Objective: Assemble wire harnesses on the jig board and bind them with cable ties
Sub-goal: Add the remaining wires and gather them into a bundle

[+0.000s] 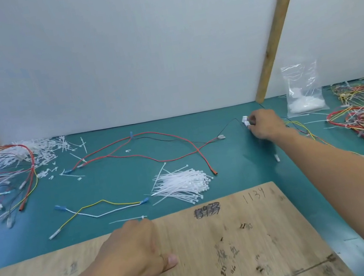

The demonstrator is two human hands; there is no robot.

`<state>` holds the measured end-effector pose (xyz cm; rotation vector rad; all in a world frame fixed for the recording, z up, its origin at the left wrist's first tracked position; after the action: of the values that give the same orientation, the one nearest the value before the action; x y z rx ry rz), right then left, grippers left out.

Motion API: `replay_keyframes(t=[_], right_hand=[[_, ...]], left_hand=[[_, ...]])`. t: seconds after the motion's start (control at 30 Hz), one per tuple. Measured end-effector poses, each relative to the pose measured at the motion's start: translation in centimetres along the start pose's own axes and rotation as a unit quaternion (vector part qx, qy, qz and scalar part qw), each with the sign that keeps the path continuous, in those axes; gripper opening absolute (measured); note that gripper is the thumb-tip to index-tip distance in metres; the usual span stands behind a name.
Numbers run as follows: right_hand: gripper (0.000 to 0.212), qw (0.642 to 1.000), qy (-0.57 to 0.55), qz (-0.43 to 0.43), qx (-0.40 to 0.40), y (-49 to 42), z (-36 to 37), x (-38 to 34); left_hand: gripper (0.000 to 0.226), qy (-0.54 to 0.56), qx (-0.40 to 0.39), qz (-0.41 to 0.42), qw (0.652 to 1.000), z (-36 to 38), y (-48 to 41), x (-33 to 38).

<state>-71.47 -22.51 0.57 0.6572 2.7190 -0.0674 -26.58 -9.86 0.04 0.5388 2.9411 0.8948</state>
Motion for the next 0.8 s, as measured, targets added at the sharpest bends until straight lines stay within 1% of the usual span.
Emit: replay_keyframes(t=[0.1, 0.17, 0.2, 0.27, 0.33, 0.4, 0.5, 0.53, 0.63, 0.7, 0.8], right_hand=[[0.019, 1.0, 0.017, -0.002, 0.012, -0.6, 0.4, -0.2], [0.016, 0.999, 0.039, -0.003, 0.036, -0.6, 0.1, -0.2], [0.019, 0.997, 0.054, -0.007, 0.052, -0.5, -0.1, -0.1], [0.032, 0.992, 0.088, -0.019, 0.083, -0.3, -1.0, 0.0], [0.037, 0.986, 0.105, -0.035, 0.128, 0.2, -2.3, -0.1], [0.034, 0.971, 0.137, -0.056, 0.187, 0.8, -3.8, -0.2], [0.017, 0.943, 0.177, -0.119, 0.257, 2.3, -6.0, -1.0], [0.011, 0.938, 0.172, -0.143, 0.265, 2.7, -6.6, -1.2], [0.015, 0.926, 0.156, -0.197, 0.281, 3.9, -8.4, -1.5], [0.01, 0.92, 0.159, -0.213, 0.288, 5.0, -9.6, -1.8], [0.011, 0.912, 0.181, -0.244, 0.275, 7.1, -11.0, -2.8]], left_hand=[[0.064, 0.007, 0.014, 0.002, 1.0, 0.0, -0.1, -0.1], [0.064, 0.012, 0.018, 0.004, 1.0, 0.0, 0.0, -0.2], [0.064, 0.014, 0.019, 0.005, 1.0, 0.0, 0.1, -0.2], [0.065, 0.013, 0.024, 0.009, 1.0, 0.0, 0.1, -0.2], [0.062, 0.008, 0.02, 0.009, 1.0, 0.0, 0.1, -0.2], [0.055, 0.003, 0.014, 0.011, 1.0, -0.1, 0.2, -0.1], [0.055, -0.002, 0.012, 0.015, 1.0, -0.1, 0.3, 0.0], [0.053, -0.002, 0.01, 0.017, 1.0, -0.1, 0.3, 0.0], [0.053, 0.0, 0.012, 0.024, 1.0, -0.2, 0.4, 0.0], [0.056, 0.003, 0.015, 0.027, 1.0, -0.2, 0.5, 0.0], [0.053, 0.007, 0.006, 0.028, 1.0, -0.2, 0.6, 0.0]])
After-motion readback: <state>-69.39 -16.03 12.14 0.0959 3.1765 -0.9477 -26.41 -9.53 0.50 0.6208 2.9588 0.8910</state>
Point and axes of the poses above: each hand's wrist, its own y-axis away from the middle knuckle, its own z-axis out of the palm, x = y × z, the point moved 4 cm from there along -y, towards the middle knuckle, and after that the axes turned 7 degrees about -x, right-handed, at the moved point
